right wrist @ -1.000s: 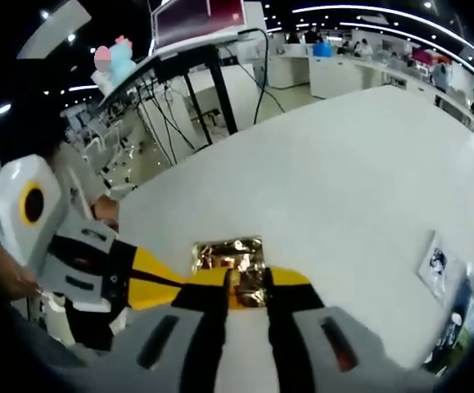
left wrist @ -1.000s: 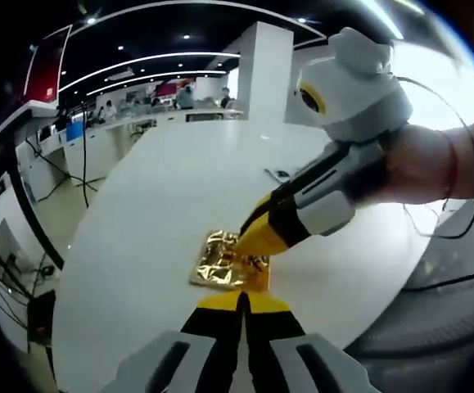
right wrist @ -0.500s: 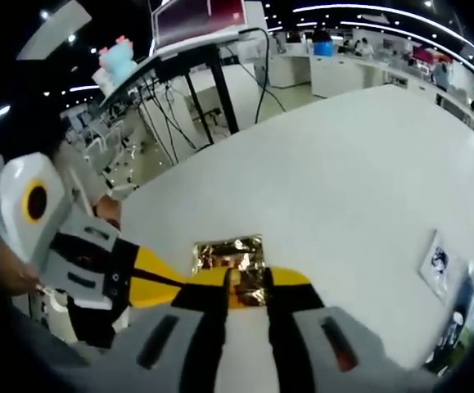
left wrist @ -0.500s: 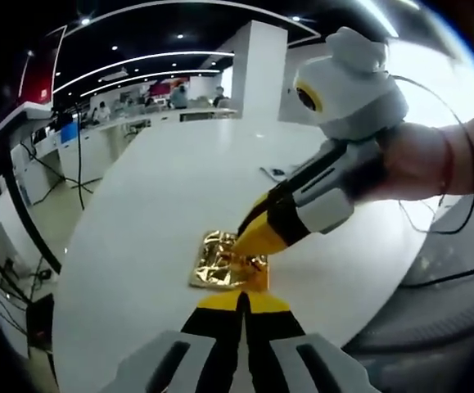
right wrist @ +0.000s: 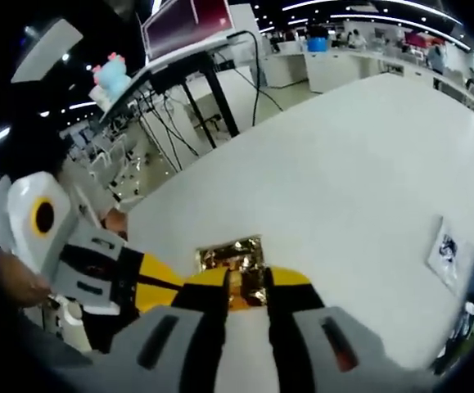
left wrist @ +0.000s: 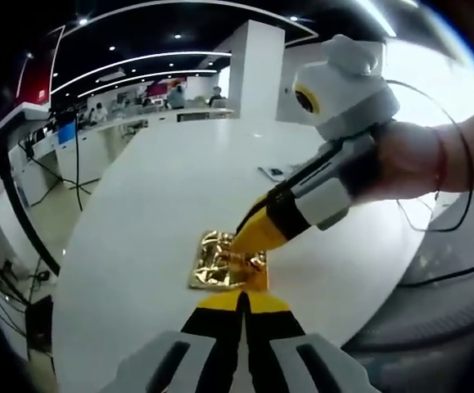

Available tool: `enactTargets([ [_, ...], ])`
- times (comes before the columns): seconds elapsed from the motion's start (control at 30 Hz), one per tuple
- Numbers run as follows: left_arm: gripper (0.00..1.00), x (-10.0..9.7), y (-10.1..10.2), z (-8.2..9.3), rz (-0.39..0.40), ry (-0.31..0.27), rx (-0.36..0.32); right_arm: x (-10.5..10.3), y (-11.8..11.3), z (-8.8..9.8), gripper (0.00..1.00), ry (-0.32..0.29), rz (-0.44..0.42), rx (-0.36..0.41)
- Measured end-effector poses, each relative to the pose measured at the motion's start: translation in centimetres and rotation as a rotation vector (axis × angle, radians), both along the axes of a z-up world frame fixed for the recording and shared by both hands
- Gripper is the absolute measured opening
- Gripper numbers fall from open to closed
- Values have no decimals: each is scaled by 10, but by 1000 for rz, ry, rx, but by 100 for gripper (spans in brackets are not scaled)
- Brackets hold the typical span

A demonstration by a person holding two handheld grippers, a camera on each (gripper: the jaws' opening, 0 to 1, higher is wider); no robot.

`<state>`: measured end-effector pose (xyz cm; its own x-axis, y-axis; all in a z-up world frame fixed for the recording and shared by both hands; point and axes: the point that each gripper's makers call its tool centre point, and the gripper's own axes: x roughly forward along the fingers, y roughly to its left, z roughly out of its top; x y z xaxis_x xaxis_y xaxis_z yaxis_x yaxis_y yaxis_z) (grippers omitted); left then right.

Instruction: Arrange the skincare products in the storage area until every visible bottle or jar stands upright without overlapping.

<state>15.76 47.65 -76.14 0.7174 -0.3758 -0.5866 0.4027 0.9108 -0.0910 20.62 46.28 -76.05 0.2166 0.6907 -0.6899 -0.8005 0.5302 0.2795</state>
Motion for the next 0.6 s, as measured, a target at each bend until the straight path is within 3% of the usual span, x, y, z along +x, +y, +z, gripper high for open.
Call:
enactTargets([
  [0.6, 1, 0, 0, 0, -7, -2, -3, -2, -3, 6, 18, 23, -5, 24],
])
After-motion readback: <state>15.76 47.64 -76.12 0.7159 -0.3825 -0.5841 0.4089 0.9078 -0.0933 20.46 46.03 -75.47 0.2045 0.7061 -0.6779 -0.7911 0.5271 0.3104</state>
